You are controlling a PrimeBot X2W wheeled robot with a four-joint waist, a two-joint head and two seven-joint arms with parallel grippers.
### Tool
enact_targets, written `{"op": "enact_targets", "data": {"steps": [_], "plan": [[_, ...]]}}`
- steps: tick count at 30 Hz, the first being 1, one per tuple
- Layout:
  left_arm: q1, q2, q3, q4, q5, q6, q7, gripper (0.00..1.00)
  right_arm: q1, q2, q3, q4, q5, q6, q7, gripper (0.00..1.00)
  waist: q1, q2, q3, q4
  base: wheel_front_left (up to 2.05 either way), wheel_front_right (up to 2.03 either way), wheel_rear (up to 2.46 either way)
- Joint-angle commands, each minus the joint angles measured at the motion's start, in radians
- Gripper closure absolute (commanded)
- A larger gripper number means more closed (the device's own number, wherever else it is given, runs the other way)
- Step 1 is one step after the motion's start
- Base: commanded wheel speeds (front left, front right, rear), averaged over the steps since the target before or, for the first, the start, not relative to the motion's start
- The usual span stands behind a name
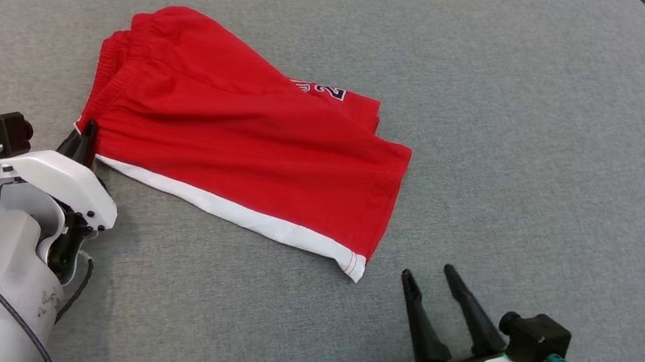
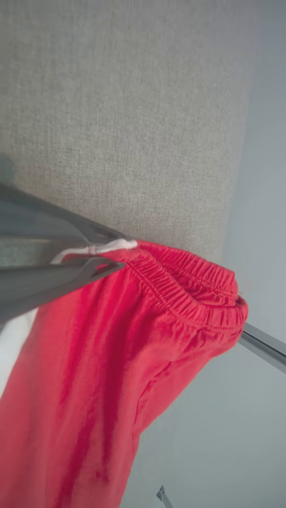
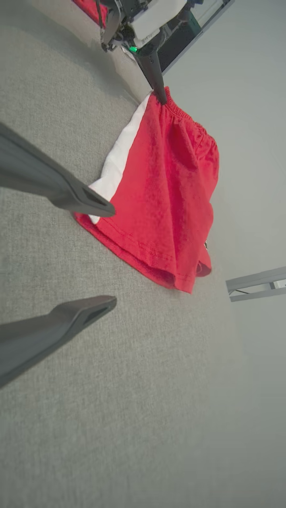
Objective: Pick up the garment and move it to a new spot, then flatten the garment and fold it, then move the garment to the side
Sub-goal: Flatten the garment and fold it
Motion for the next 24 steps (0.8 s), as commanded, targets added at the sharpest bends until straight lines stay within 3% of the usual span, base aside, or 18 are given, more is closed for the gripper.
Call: {"op": "enact_targets", "data": {"steps": [1, 15, 24], "plan": [[-0.012, 0.004, -0.004, -0.009, -0.013, -0.004, 0.005, 1.00, -0.010, -0.004, 0.019, 0.017, 0.043, 0.000, 0.009, 0.00, 0.0000, -0.0001, -0.010, 0.018, 0.00, 0.00, 0.00], [0.059, -0.037, -0.054, -0.080, -0.056, -0.009, 0.011, 1.00, -0.097, -0.005, 0.204, 0.240, 0.506, 0.000, 0.065, 0.00, 0.0000, -0.0001, -0.044, 0.101, 0.00, 0.00, 0.00], [0.084, -0.052, -0.083, -0.129, -0.067, -0.010, 0.018, 1.00, -0.184, 0.004, 0.322, 0.339, 0.690, 0.000, 0.018, 0.00, 0.0000, -0.0001, -0.044, 0.142, 0.00, 0.00, 0.00]]}}
